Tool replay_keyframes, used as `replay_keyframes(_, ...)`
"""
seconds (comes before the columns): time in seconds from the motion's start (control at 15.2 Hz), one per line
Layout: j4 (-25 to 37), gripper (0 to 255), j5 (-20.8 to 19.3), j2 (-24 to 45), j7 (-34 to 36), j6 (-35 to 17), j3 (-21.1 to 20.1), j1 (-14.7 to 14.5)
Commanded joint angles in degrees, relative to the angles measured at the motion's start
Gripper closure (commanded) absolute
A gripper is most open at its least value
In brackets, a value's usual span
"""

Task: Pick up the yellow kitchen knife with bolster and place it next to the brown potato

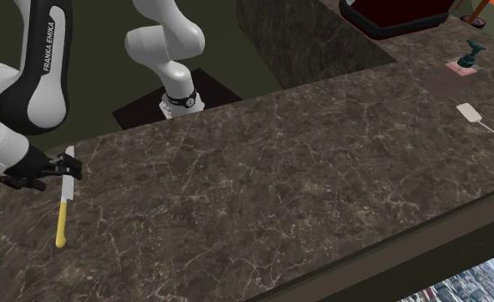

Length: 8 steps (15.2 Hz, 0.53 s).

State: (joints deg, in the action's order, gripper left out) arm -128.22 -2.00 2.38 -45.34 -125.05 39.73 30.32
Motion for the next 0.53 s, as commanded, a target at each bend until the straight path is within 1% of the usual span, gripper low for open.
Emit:
replay_keyframes(0.0, 1.58, 0, -1.26, -1.80, 0.93, 3.03, -0.03, -0.24)
replay_keyframes(0.13, 3.72, 0, -2.33, -3.49, 1.76, 6.53, -0.22, -0.45)
replay_keyframes(0.46, 3.72, 0, -2.33, -3.49, 1.76, 6.53, -0.24, -0.42)
